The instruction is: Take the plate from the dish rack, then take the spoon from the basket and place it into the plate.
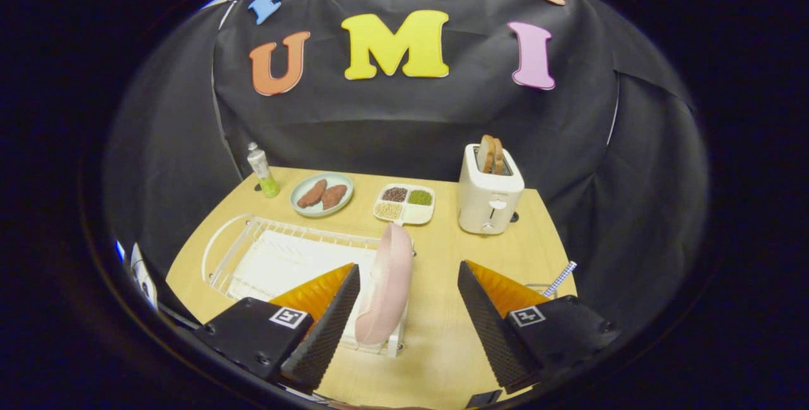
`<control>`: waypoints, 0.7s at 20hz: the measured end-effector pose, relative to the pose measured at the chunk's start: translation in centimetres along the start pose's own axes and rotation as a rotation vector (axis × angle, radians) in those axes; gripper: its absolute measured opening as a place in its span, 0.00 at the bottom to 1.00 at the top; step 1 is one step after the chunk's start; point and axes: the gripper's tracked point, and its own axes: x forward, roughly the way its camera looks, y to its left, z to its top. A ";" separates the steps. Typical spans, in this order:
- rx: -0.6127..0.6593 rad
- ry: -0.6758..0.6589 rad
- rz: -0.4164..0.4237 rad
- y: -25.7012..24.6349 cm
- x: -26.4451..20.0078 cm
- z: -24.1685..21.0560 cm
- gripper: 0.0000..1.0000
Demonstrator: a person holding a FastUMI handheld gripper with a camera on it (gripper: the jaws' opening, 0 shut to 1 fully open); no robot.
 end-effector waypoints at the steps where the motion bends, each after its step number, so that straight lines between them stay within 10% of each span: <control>1: -0.006 0.042 -0.040 -0.3 0.8 -0.2 0.96; 14: -0.153 0.399 -0.321 0.0 3.7 -0.4 0.35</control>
